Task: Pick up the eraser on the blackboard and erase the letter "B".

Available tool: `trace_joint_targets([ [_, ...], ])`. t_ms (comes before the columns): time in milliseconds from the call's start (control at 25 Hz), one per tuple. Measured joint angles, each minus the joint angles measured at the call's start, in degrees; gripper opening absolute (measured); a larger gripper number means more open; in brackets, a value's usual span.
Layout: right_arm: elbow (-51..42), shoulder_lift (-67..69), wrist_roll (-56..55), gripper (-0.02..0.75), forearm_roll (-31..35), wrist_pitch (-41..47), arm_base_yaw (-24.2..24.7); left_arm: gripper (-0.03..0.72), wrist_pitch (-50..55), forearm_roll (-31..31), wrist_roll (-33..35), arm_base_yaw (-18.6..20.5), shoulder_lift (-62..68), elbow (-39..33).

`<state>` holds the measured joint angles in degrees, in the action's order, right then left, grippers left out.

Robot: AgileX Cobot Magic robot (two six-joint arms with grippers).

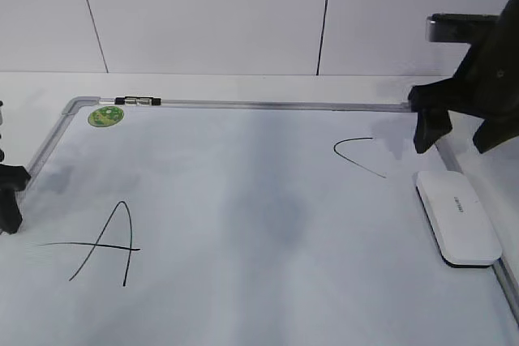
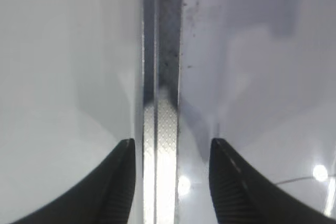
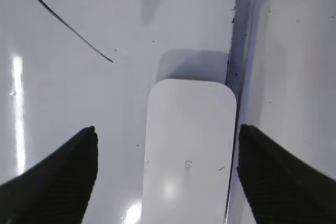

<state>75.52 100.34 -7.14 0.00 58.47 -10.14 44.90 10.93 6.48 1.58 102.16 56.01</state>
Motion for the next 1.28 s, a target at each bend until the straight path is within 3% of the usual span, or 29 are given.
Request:
trace_joint_targets([
  [280, 0.0, -4.32, 1.03, 0.646, 0.0, -0.34, 0.0, 0.36, 2.86, -3.45, 0.11, 0.0, -5.34, 5.01],
  [520, 0.0, -9.81, 4.52, 0.646, 2.4, -0.34, 0.0, 0.52, 3.68, -5.38, 0.19, 0.0, -13.51, 6.8],
  [640, 0.0, -14.5, 5.66, 0.646, 3.33, -0.23, 0.0, 0.552, 4.8, -5.6, 0.19, 0.0, -18.63, 6.8],
  [1080, 0.0, -34.96, 7.9, 0.596, 2.87, 1.23, 0.0, 0.558, 9.58, -5.91, 0.19, 0.0, -40.31, 6.8],
  [1280, -4.41, -44.49, 8.18, 0.594, 1.99, 1.35, 0.0, 0.558, 9.86, -5.91, 0.19, 0.0, -48.6, 6.8],
])
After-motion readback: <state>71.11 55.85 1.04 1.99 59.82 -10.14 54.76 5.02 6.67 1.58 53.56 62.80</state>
